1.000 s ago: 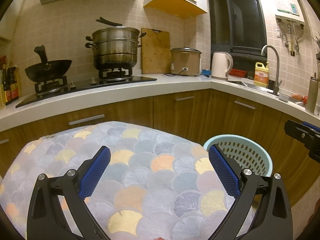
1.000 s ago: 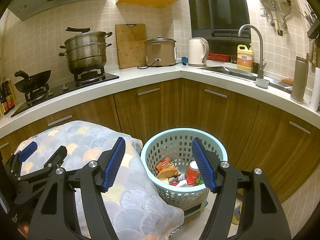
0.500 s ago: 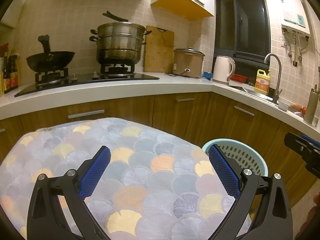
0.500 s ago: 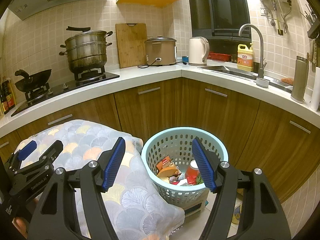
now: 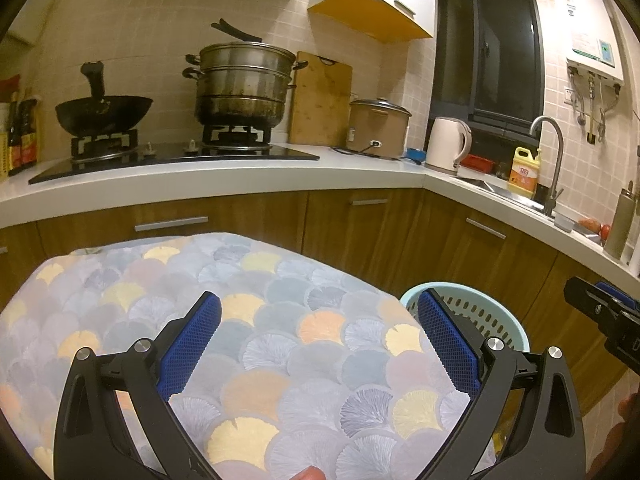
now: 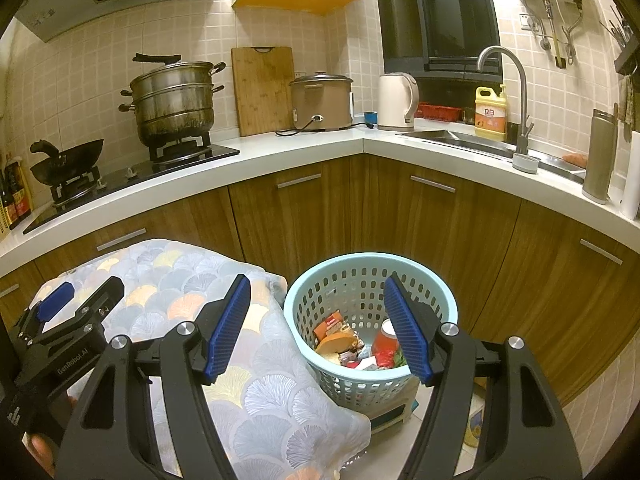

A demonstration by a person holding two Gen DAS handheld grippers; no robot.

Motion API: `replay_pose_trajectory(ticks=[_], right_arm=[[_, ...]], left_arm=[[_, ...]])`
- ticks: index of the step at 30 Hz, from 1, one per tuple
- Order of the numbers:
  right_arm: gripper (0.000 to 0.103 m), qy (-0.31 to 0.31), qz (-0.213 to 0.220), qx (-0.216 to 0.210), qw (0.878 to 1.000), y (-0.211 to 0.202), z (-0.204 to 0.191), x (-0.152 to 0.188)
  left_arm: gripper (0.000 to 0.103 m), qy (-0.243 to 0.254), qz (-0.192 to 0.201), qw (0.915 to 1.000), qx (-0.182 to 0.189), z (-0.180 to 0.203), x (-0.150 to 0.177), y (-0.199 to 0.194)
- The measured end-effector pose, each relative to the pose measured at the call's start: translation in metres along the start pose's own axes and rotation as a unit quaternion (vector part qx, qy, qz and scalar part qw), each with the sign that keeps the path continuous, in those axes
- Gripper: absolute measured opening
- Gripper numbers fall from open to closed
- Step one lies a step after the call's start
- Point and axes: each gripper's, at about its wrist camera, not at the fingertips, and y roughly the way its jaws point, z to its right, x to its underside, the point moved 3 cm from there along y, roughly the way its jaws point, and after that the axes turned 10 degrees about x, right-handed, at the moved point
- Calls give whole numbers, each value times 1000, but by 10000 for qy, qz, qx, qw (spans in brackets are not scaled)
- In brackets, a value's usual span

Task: Collect trash

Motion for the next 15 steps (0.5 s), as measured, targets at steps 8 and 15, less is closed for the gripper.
replay_pose_trajectory(ticks=[8, 15], right_arm=[[65, -3, -4, -3, 10000, 0, 0, 0], [65, -22, 3, -10, 10000, -1, -1, 0]], left_arm=[[95, 102, 10, 9999, -127, 2, 1, 0], [95, 70, 27, 9998, -170, 0, 0, -1]])
